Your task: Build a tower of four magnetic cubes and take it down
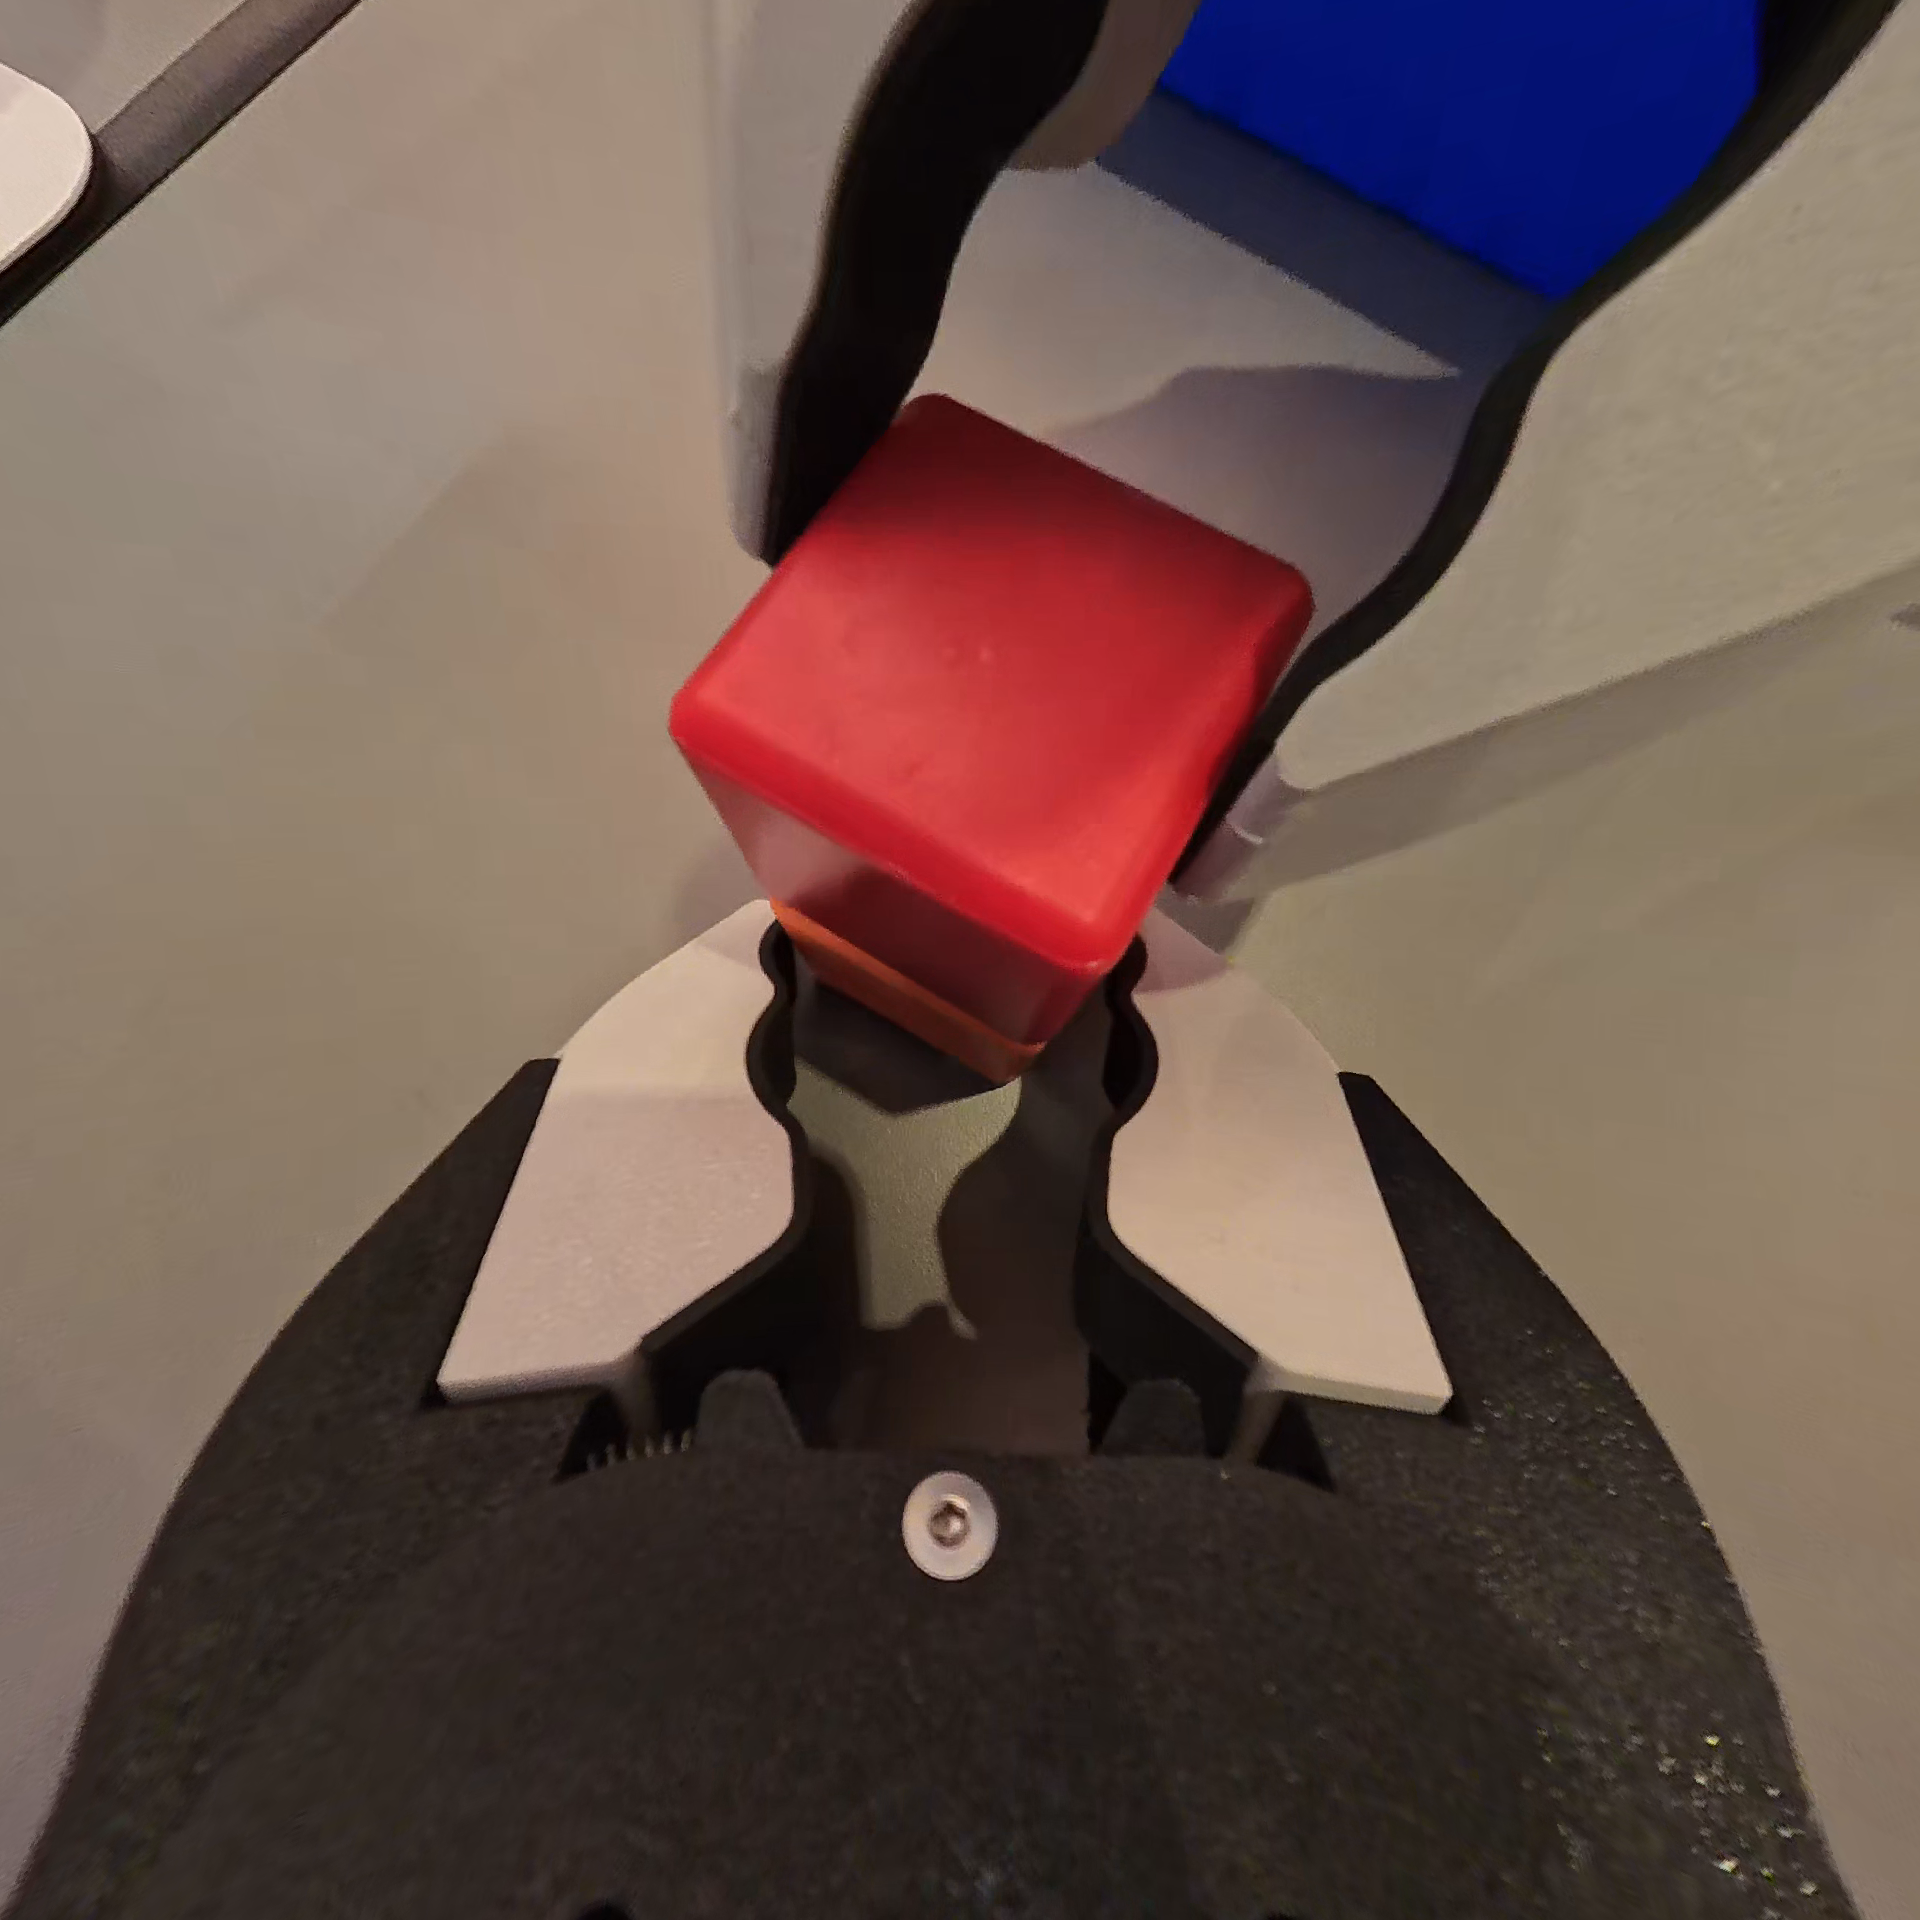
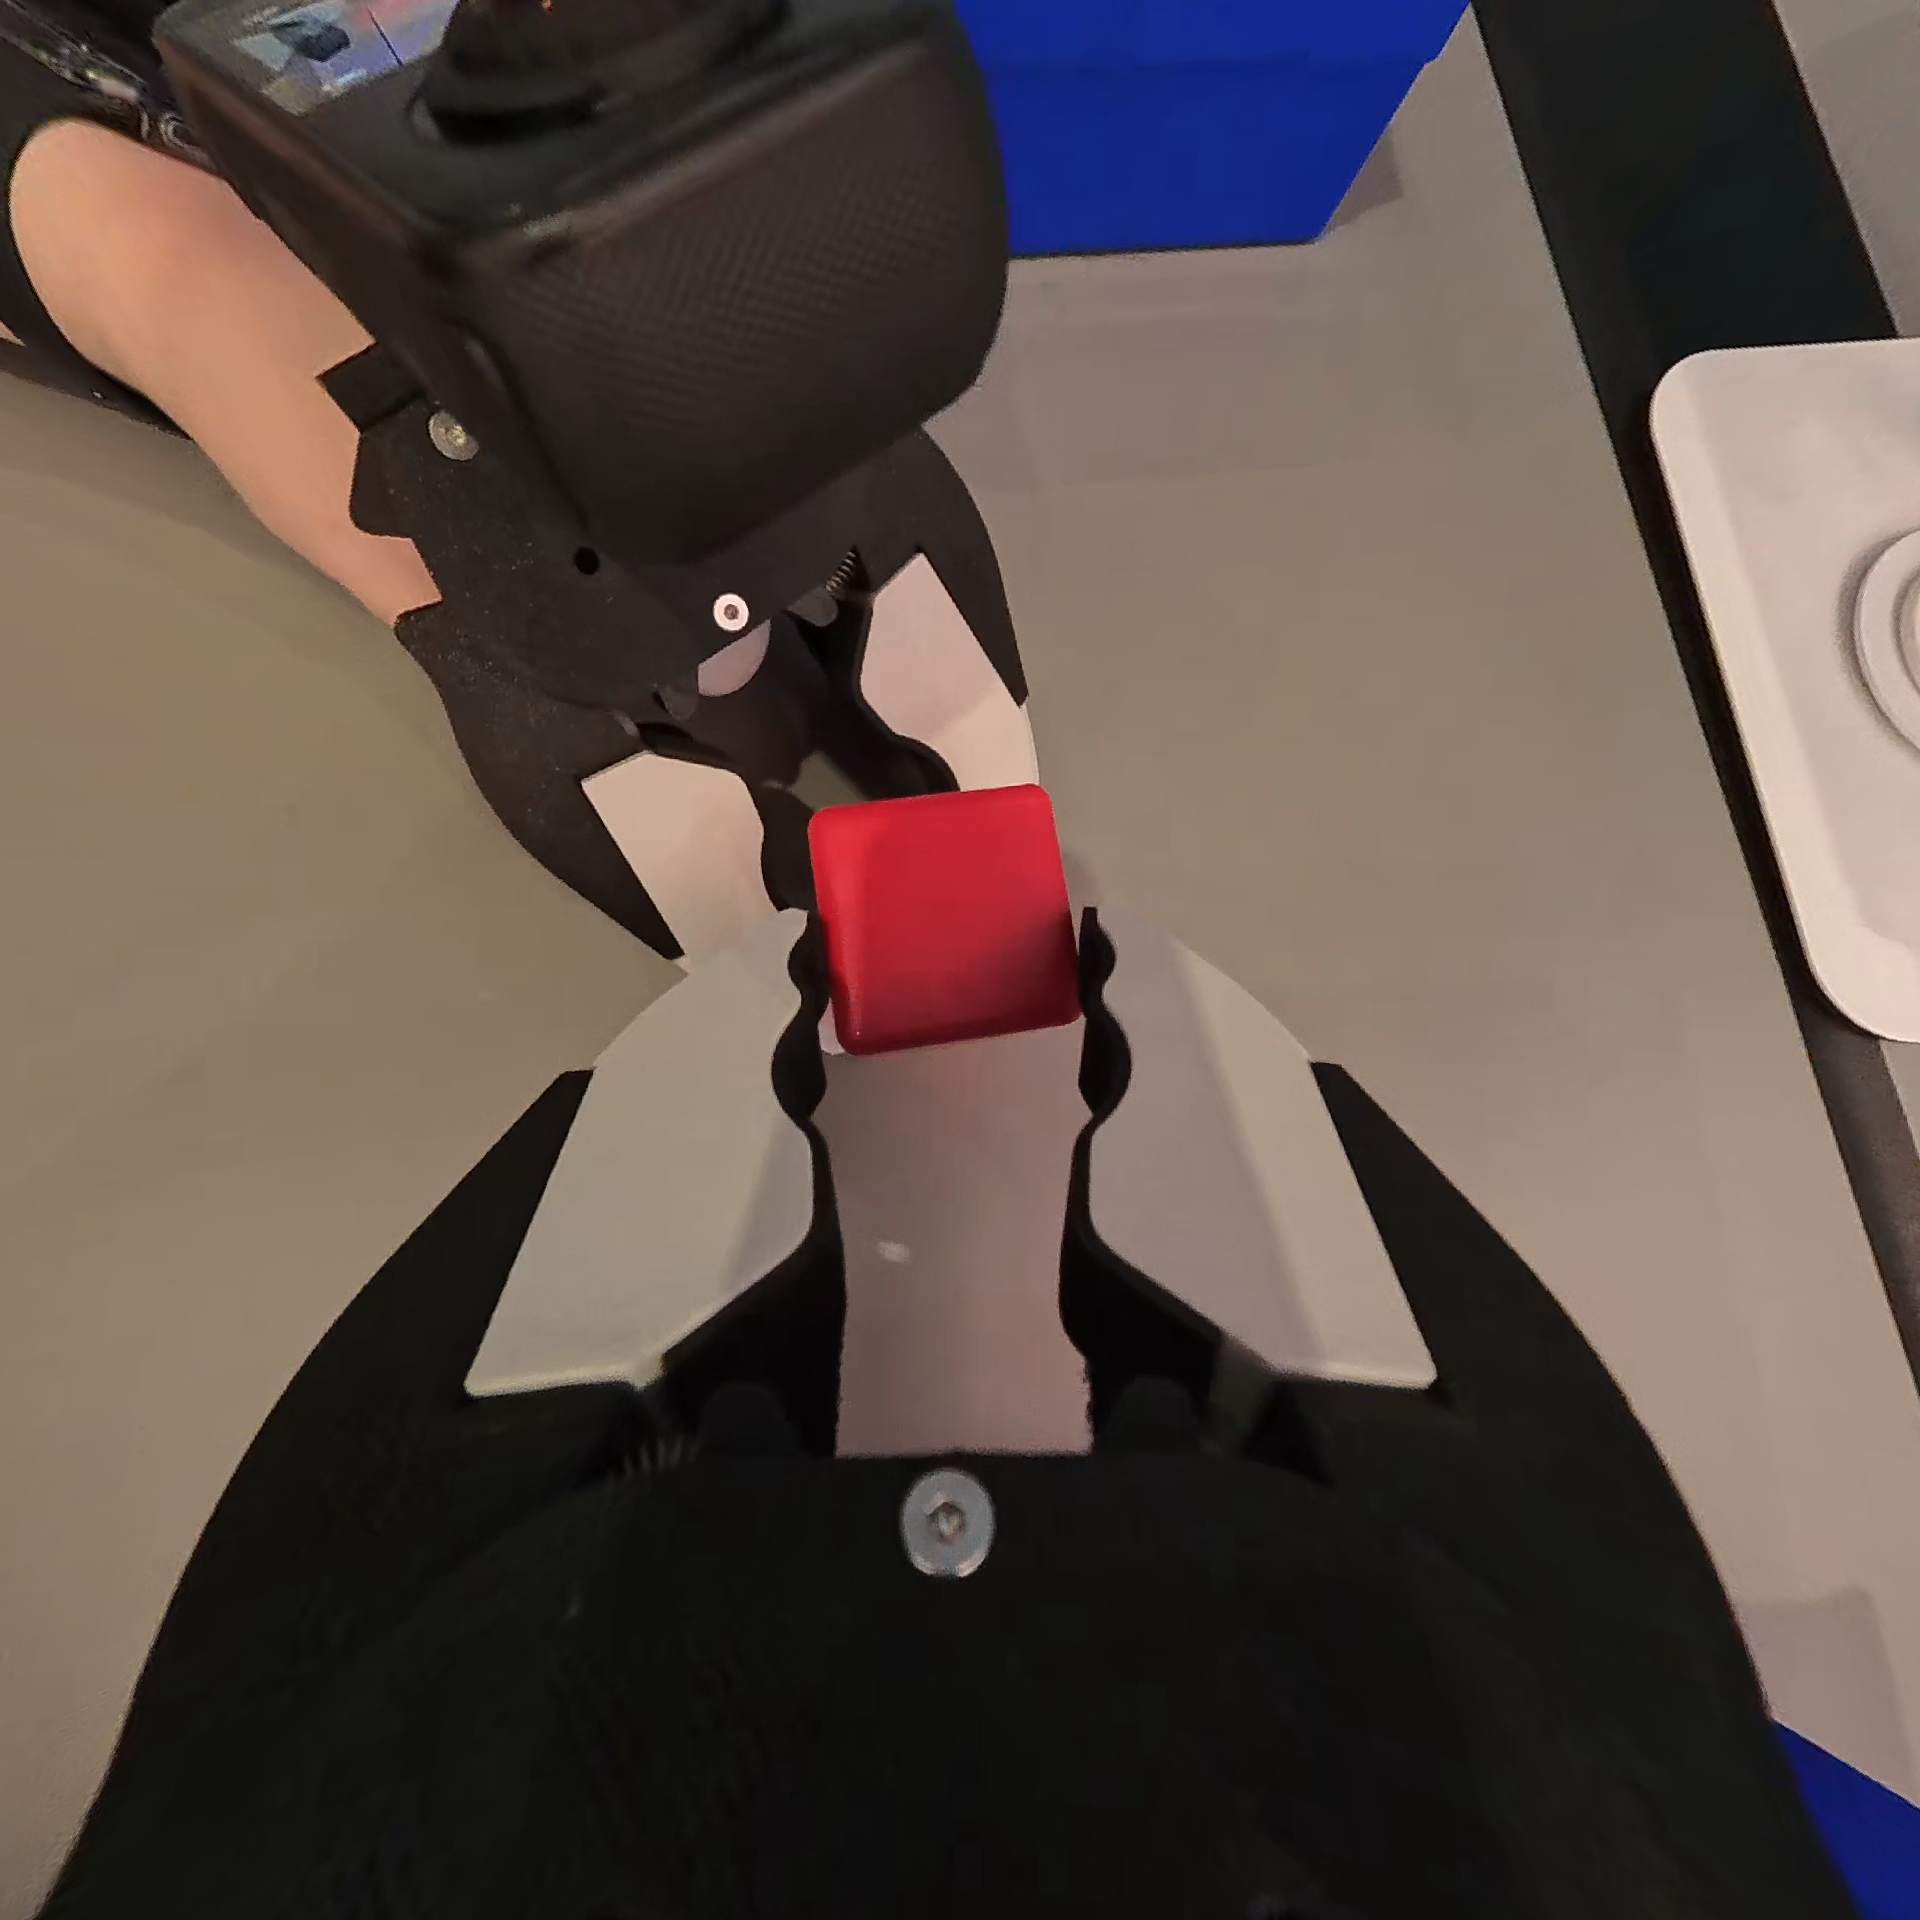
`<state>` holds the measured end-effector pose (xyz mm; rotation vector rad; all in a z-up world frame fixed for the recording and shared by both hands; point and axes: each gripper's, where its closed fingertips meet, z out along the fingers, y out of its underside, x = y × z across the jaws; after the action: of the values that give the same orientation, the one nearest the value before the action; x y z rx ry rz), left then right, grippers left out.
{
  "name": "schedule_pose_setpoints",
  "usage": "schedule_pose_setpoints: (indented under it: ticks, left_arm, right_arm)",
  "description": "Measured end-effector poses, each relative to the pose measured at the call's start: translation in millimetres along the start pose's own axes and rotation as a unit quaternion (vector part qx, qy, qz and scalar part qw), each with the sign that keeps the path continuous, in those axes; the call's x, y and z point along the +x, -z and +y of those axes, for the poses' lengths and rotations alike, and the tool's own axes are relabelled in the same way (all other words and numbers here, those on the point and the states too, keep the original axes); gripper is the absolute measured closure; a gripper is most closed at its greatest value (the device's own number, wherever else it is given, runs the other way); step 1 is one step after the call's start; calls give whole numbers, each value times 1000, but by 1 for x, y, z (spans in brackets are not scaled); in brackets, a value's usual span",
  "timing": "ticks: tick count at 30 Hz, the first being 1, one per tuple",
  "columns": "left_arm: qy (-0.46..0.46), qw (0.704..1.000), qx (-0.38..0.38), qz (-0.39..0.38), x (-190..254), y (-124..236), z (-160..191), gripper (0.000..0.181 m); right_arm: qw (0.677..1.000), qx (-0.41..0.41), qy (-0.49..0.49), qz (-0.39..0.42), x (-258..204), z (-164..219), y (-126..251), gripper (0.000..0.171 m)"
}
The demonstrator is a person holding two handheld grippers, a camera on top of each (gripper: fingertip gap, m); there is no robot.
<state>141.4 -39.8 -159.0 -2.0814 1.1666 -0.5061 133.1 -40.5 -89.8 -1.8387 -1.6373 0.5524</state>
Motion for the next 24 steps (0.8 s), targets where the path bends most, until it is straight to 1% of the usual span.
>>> schedule_pose_setpoints:
  ticks: [19, 24]
  left_arm:
    - [-8, 1000, 1, 7, 1, -1, -2, 125]
    - [-10, 1000, -2, 9, 1, -1, -2, 125]
  right_arm:
    - [1000, 8, -22, -17, 2, 1, 4, 124]
    - [997, 38, -46, -42, 1, -3, 14, 124]
